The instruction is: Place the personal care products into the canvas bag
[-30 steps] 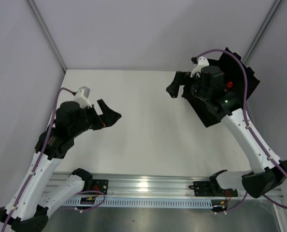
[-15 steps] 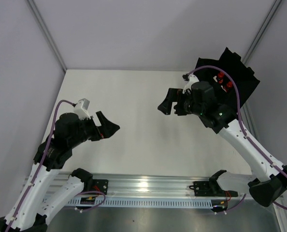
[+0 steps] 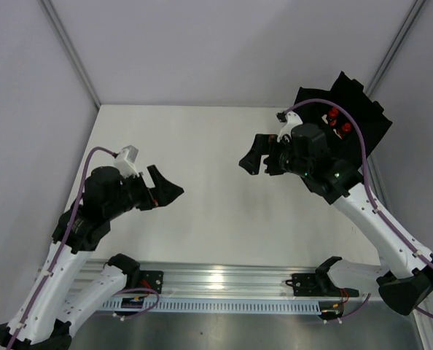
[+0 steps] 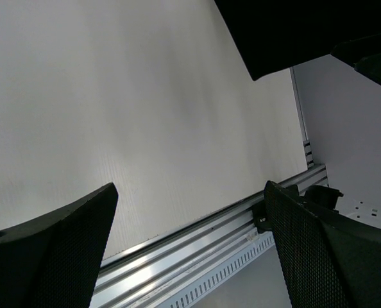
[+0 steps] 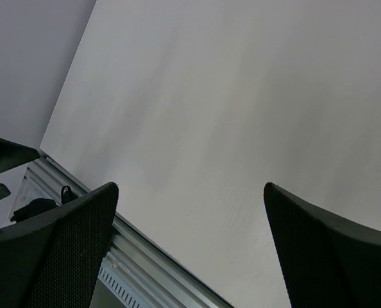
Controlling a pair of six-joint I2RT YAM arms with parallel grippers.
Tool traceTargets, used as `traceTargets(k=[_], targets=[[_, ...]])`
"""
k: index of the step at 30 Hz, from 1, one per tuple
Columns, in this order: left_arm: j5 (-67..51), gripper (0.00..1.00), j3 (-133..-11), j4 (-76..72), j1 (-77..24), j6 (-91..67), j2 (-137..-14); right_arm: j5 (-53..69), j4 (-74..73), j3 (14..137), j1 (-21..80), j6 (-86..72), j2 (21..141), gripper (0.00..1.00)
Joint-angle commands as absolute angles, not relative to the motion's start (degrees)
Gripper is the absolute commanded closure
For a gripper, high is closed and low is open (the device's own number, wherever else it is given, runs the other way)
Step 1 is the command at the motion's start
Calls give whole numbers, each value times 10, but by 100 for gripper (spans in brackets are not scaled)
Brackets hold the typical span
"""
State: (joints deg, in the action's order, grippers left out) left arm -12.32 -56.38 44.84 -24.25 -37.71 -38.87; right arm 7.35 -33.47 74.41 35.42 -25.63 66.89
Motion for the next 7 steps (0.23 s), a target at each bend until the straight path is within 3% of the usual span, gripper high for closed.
traceTargets(k=[1,7], targets=[[-138,1,-582,429,-245,-391,-389,68,-337,771,355,-245,660,0],[-139,1,-578,429,-245,-391,-388,64,-334,769,356,-250,662,0]])
